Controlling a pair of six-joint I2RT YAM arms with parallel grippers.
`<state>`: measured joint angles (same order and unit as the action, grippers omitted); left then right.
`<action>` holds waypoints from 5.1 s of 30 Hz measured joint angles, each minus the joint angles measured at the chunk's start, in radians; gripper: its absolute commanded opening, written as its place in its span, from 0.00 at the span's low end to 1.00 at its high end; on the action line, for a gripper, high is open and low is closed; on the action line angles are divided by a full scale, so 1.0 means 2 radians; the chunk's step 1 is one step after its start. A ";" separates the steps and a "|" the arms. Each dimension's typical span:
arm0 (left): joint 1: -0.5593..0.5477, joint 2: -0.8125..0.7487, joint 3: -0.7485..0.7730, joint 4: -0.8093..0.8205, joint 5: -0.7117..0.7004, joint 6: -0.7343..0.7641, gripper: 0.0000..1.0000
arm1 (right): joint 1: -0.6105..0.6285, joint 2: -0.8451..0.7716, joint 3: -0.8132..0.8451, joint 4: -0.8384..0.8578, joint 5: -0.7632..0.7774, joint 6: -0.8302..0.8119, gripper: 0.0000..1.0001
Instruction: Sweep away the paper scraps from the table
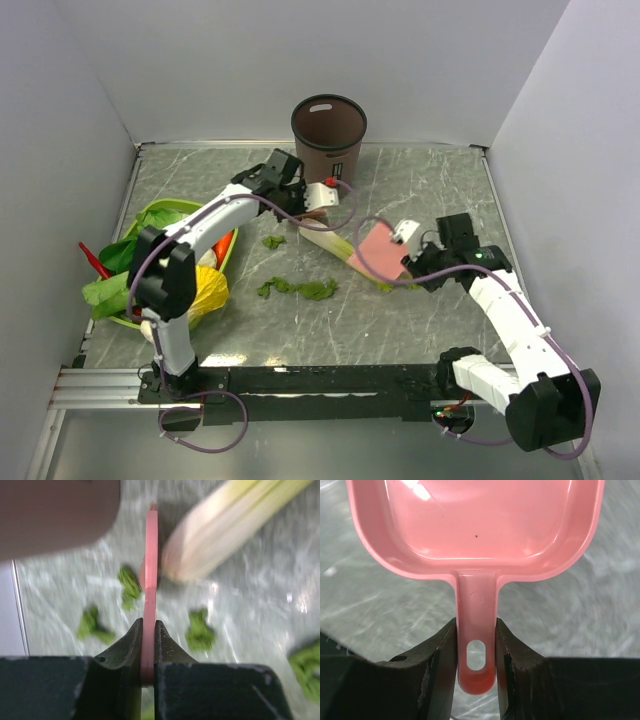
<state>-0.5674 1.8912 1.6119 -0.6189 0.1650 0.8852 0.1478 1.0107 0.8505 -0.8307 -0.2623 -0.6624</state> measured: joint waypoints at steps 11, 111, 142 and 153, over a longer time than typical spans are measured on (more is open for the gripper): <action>0.008 -0.147 -0.111 -0.057 -0.031 -0.075 0.01 | 0.147 0.009 -0.001 -0.094 -0.023 -0.140 0.00; 0.016 -0.136 -0.064 -0.257 0.166 -0.260 0.01 | 0.286 0.207 0.013 -0.036 0.084 -0.019 0.00; -0.031 -0.111 -0.092 -0.259 0.198 -0.153 0.01 | 0.286 0.192 0.005 -0.049 0.084 -0.019 0.00; -0.017 -0.124 -0.088 -0.301 0.196 -0.109 0.01 | 0.286 0.192 0.003 -0.049 0.084 -0.019 0.00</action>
<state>-0.6018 1.6436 1.4364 -1.2217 0.5575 0.6678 0.7204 1.3937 0.8566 -0.9287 -0.0944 -0.6998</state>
